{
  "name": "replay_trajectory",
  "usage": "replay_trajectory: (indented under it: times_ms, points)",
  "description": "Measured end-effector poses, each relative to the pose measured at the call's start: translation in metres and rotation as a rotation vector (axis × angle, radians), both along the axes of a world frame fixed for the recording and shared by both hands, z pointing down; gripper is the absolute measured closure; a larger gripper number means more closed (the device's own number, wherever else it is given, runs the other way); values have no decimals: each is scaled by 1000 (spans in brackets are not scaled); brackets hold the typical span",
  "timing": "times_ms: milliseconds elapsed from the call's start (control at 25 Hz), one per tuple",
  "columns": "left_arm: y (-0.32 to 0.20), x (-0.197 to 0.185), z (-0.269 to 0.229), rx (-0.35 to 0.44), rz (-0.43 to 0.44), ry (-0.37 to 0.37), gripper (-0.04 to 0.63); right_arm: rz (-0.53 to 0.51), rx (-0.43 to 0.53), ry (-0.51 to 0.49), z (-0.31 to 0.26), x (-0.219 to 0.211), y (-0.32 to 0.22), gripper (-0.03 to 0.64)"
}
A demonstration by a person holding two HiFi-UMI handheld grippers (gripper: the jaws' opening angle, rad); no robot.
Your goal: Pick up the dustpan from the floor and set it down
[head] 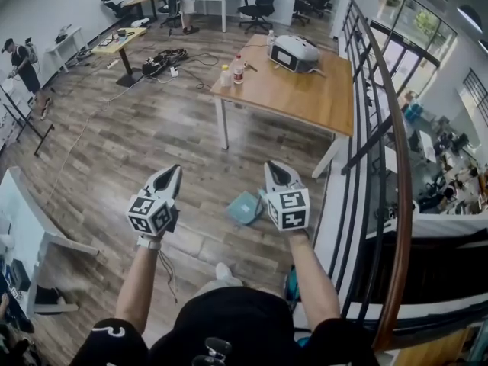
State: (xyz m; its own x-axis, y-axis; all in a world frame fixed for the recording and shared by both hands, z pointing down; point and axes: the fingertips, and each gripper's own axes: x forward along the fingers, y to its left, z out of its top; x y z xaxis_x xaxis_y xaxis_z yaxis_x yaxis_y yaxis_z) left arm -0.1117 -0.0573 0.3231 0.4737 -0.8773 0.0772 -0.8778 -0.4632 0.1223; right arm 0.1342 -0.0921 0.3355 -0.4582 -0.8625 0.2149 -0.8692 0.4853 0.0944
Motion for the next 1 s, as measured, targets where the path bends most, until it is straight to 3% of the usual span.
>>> replay_trajectory:
  times_ms: [280, 1000]
  points:
    - [-33, -22, 5, 4, 24, 6, 601, 6, -4, -5, 4, -29, -22, 620]
    - [-84, 7, -1, 25, 53, -40, 601, 24, -9, -4, 9, -7, -70, 620]
